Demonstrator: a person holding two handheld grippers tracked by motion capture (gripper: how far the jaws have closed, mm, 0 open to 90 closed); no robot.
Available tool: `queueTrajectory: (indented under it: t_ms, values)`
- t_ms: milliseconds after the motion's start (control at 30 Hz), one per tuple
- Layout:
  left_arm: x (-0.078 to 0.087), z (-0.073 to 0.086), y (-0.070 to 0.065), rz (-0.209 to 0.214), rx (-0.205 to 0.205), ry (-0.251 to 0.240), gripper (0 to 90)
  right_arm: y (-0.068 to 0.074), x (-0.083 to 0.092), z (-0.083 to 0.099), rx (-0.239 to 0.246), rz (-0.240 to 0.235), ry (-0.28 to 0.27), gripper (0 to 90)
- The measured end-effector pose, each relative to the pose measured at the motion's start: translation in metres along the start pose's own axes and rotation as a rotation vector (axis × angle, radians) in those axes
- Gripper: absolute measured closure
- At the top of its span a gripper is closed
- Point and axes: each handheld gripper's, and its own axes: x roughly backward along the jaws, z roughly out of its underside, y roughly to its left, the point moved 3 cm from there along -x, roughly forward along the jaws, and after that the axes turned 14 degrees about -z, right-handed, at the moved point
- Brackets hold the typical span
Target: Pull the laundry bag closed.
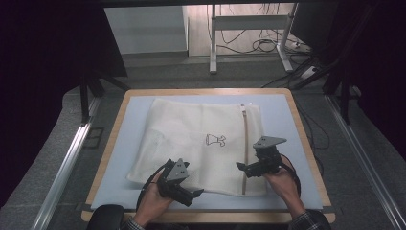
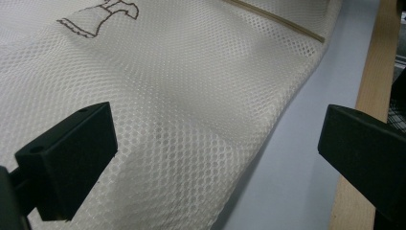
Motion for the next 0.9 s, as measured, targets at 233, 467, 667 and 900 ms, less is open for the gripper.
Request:
queueTrajectory:
  t_ms: [233, 467, 667, 900]
  values:
    - [0.001, 0.001, 0.003, -0.013, 0.000, 0.004, 0.0, 0.008, 0.006, 0.006, 0.010, 0.001, -0.002, 0.0]
    - [0.005, 0.003, 0.008, -0.030, 0.009, 0.002, 0.0, 0.017, 0.016, 0.011, 0.018, 0.005, -0.023, 0.0]
    - [0.011, 0.005, 0.015, -0.047, 0.020, -0.001, 0.0, 0.025, 0.023, 0.016, 0.024, 0.006, -0.033, 0.0]
    - [0.018, 0.009, 0.021, -0.064, 0.025, 0.003, 0.0, 0.031, 0.032, 0.021, 0.024, 0.008, -0.045, 0.0]
